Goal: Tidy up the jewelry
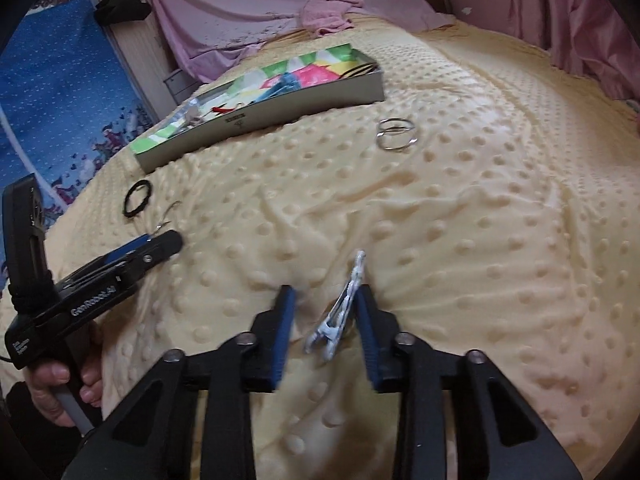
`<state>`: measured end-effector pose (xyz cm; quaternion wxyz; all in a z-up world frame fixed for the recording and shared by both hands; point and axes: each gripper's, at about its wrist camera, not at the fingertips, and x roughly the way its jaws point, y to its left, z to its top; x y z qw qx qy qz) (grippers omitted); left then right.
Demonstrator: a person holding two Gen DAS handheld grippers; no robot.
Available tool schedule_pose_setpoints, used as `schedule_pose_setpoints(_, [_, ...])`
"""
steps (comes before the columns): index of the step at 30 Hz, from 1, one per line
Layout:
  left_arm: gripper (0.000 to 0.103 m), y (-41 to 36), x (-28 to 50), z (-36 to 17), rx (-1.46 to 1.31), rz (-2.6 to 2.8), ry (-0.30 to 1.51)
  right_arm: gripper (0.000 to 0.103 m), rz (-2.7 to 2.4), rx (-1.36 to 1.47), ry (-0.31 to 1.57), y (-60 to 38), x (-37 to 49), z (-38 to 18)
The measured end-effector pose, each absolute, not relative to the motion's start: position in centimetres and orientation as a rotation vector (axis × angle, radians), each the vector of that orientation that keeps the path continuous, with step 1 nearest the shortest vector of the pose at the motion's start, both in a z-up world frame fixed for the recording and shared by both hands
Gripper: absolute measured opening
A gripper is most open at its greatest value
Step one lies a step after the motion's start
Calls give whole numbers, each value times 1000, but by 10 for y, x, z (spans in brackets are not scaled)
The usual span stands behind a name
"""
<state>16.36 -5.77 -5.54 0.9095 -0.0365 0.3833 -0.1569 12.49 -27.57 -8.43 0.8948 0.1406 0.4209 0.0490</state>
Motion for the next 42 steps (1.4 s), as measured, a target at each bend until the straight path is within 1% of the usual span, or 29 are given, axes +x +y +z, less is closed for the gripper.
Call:
schedule_pose_setpoints(2, [45,-59,163,-56,-74,-337,794,16,123,292,868,-271,127,-84])
schedule_pose_setpoints(4, [44,-57,163,-55,-92,-351,797,15,143,291,861,-266,127,-83])
schedule_pose_setpoints(10, [43,-53,160,-55,-126,-375,799,7,197,291,838,-256,126,-79])
schedule_pose_setpoints(16, [43,-52,150,-51,-121,-376,796,7,221,283,814,-254,122,-76])
schedule_pose_setpoints(25, [43,-36,134,-40,-202,-381,799,7,281,265,777,-246,114,-70])
schedule_pose_setpoints(26, [42,-36,132,-41,-202,-384,803,7,286,265,776,-245,114,-69])
schedule_pose_setpoints(27, [39,-36,130,-41,-198,-385,805,7,287,264,775,-245,113,-69])
schedule_pose_setpoints(36, [39,-40,119,-42,-172,-393,817,7,290,268,772,-243,111,-69])
schedule_pose_setpoints(42, [39,-44,126,-22,-156,-386,765,7,308,287,736,-247,120,-58])
